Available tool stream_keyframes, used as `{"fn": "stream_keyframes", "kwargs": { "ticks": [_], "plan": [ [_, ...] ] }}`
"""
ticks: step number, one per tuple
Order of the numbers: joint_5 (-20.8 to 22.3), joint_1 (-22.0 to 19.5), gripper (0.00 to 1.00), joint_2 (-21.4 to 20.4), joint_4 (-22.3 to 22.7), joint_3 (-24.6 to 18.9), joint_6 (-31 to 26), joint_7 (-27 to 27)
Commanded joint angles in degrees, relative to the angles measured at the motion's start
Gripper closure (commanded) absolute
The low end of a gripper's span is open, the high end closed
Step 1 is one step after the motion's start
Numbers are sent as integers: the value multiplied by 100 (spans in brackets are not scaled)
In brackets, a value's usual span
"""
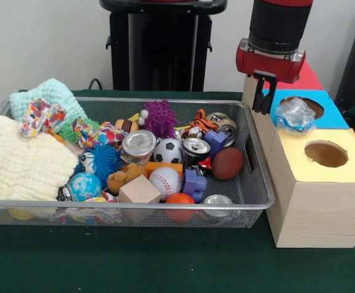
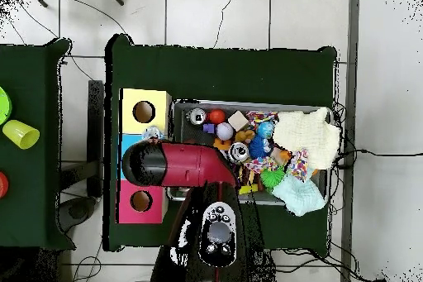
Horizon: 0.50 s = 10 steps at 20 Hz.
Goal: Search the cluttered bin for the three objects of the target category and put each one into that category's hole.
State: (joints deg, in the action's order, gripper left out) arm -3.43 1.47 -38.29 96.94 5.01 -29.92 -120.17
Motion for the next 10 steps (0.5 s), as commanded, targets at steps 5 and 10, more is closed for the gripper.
{"fn": "stream_keyframes", "kwargs": {
  "ticks": [5, 10],
  "plan": [
    [273, -279, 100, 115, -850, -71, -309, -180],
    [396, -399, 100, 317, -1233, -41, -287, -48]
  ]
}}
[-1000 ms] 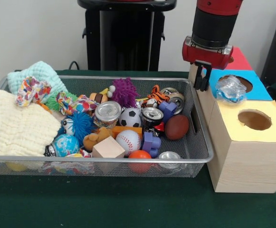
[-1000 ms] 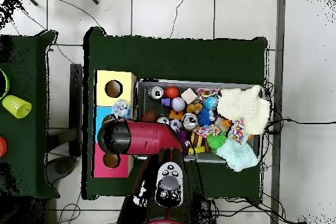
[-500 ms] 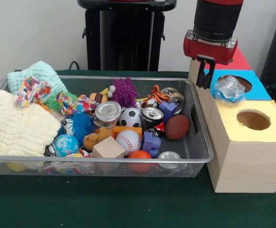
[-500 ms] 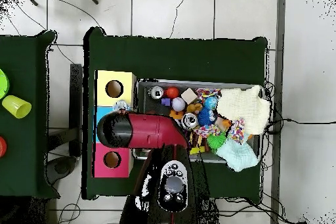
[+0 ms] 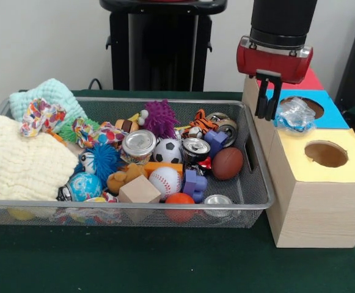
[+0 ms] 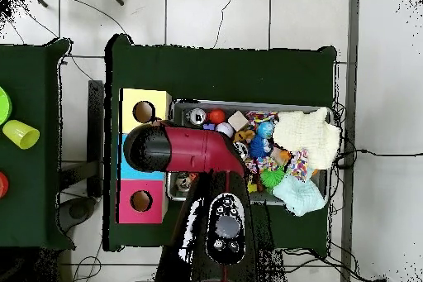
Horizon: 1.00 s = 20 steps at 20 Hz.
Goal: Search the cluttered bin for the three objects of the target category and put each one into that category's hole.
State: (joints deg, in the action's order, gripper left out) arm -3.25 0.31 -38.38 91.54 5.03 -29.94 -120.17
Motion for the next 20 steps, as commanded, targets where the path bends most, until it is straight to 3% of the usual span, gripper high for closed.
{"fn": "stream_keyframes", "kwargs": {
  "ticks": [1, 10, 20],
  "plan": [
    [386, -352, 100, 356, -749, -96, -313, 33],
    [466, -490, 100, 573, -949, -244, -266, 159],
    [471, 6, 100, 1183, -1295, 20, 147, -404]
  ]
}}
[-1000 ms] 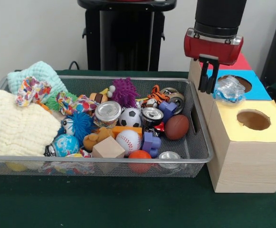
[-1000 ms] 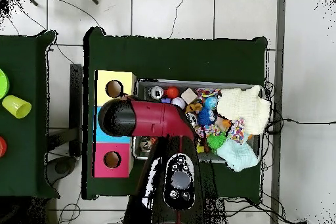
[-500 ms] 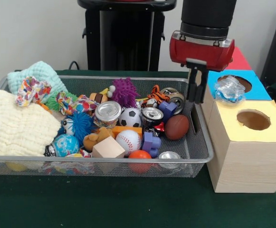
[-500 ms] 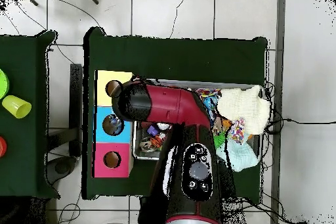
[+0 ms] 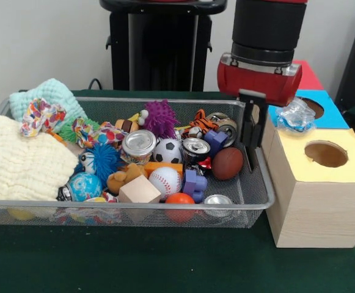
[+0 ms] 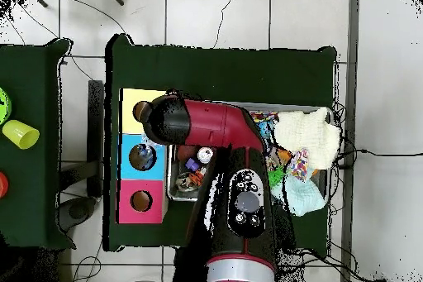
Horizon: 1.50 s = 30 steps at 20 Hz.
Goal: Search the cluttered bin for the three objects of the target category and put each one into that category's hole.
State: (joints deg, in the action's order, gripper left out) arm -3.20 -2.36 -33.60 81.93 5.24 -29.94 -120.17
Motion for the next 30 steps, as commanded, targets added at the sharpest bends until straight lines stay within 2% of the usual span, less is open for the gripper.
{"fn": "stream_keyframes", "kwargs": {
  "ticks": [1, 5, 11, 17, 24, 27, 30],
  "plan": [
    [455, 298, 100, 719, -353, 19, 148, -419],
    [384, 368, 100, 861, -424, 5, 220, -446],
    [265, 398, 100, 864, -318, -60, 340, -488],
    [221, 379, 100, 543, -137, -72, 108, -367],
    [246, 340, 100, 530, -45, -95, 173, -338],
    [228, 276, 100, 552, -169, -126, 37, -259],
    [197, 340, 100, 368, -141, -72, -166, -284]
  ]
}}
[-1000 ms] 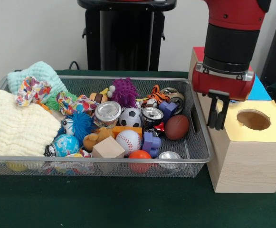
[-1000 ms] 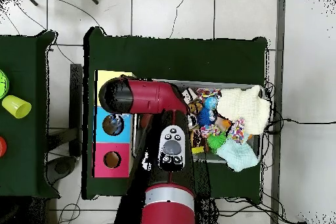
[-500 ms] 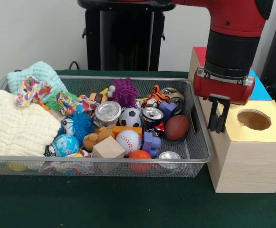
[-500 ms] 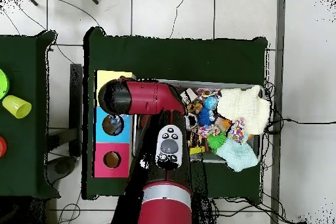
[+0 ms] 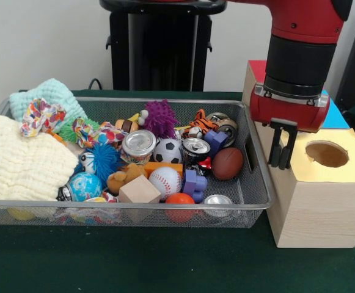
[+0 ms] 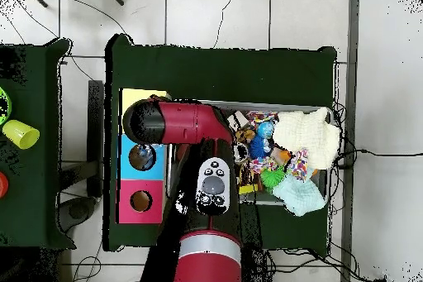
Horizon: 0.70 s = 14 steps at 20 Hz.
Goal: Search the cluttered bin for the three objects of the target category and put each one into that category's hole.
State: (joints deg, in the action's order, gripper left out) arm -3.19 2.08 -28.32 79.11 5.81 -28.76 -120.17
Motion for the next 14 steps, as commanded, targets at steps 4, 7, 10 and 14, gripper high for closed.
{"fn": "stream_keyframes", "kwargs": {
  "ticks": [4, 7, 10, 14],
  "plan": [
    [186, 1, 100, -343, 109, -54, -533, -307],
    [189, 15, 100, -516, 145, -37, -642, -276],
    [193, -1, 100, -684, 252, -42, -703, -234],
    [252, 29, 100, -914, 441, 4, -810, -181]
  ]
}}
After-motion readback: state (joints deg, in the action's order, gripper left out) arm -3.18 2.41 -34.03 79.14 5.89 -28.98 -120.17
